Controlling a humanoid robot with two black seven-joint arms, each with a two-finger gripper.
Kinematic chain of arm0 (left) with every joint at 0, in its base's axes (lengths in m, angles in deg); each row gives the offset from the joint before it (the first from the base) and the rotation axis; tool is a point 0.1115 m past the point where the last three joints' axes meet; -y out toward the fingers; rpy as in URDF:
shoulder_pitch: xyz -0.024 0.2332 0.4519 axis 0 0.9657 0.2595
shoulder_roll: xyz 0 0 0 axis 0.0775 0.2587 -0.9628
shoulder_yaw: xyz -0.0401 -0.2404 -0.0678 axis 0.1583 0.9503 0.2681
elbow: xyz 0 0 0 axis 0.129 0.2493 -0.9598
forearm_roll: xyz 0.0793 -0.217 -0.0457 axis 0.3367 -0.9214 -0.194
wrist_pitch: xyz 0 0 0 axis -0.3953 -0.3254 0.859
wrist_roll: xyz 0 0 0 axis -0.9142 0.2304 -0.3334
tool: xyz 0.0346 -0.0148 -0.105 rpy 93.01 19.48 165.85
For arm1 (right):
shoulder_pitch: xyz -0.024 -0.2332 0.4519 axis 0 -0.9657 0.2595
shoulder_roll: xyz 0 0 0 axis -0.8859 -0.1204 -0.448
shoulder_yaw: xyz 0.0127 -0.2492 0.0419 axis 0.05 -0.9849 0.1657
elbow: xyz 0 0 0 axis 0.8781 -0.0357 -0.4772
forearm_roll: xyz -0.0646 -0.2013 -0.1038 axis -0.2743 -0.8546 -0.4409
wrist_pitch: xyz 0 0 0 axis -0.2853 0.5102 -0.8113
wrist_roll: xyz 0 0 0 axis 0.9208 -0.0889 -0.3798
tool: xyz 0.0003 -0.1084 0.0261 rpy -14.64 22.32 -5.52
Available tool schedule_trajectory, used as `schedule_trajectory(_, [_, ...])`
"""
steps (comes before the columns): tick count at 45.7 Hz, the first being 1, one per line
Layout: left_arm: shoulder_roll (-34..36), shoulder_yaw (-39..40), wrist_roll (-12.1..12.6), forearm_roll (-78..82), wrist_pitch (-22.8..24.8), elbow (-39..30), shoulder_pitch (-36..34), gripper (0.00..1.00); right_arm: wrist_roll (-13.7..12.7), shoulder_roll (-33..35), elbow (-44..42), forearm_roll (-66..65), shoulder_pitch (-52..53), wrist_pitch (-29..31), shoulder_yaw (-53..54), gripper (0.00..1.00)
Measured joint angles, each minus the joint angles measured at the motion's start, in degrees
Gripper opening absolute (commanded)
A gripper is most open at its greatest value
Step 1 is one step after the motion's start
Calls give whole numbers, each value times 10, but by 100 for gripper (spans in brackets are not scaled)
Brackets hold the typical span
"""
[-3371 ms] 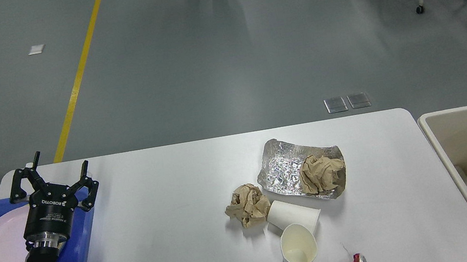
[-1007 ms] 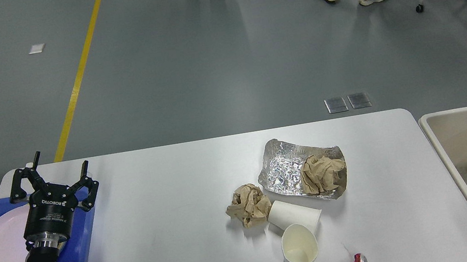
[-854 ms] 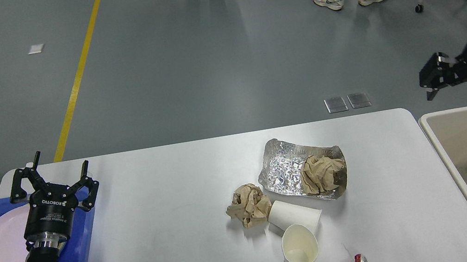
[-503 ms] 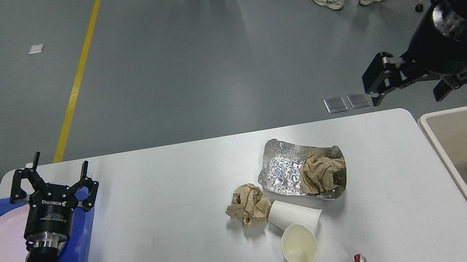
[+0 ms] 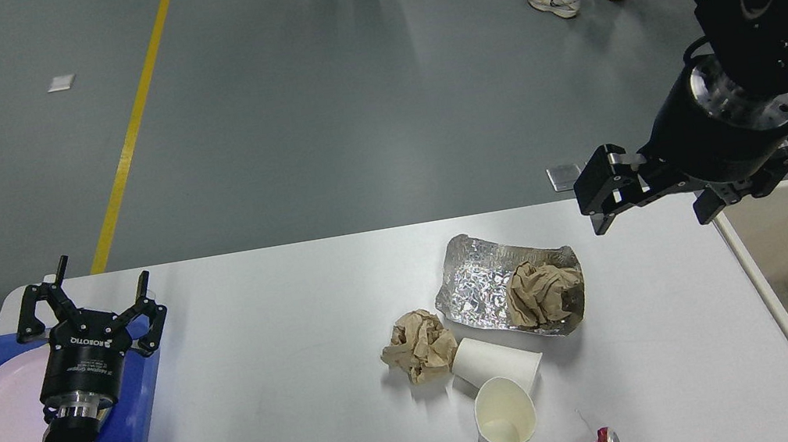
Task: Tidy desktop
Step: 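Move the right gripper to the foil tray and lower it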
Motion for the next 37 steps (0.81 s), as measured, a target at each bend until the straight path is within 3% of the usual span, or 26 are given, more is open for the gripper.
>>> schedule_trajectory(28, [0,0,0,0,-1,0,0,97,0,-7,0,0,-39,-13,37,100])
schedule_trajectory(37, [0,0,0,0,-1,0,0,97,0,-13,0,0,-69,-46,49,100])
